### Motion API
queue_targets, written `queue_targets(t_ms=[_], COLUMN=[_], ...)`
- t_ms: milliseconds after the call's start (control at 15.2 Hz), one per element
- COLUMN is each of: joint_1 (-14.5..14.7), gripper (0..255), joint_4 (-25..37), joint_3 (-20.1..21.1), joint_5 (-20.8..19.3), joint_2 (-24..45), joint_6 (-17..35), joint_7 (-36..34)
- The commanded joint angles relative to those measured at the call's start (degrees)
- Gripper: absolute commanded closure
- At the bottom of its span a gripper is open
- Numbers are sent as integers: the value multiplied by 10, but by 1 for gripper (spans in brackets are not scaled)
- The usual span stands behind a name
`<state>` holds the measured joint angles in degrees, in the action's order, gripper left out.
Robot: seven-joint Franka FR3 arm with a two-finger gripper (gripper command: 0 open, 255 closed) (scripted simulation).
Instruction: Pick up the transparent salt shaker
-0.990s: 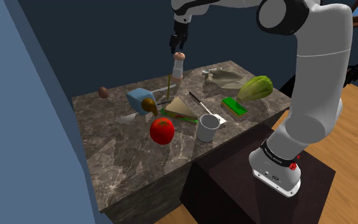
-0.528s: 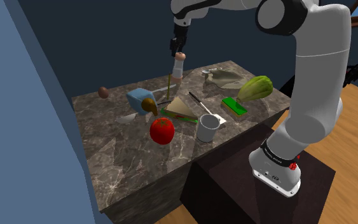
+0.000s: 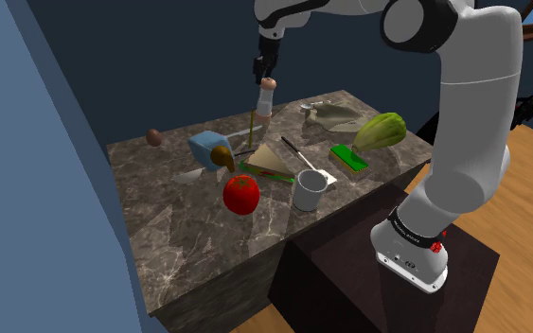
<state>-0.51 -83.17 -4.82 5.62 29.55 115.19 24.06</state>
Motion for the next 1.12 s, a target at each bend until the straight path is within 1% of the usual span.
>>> queue_targets(t_ms=[0,924,1056], joint_1=[1,0,0], gripper=[255,255,255], joint_4=[-3,77,78], joint_3=[0,-2,-2], joint_5=[-1,-5,-5], joint_2=[4,-14,-14], joint_6=[2,-96,-97], joint_7=[0,-6,-6])
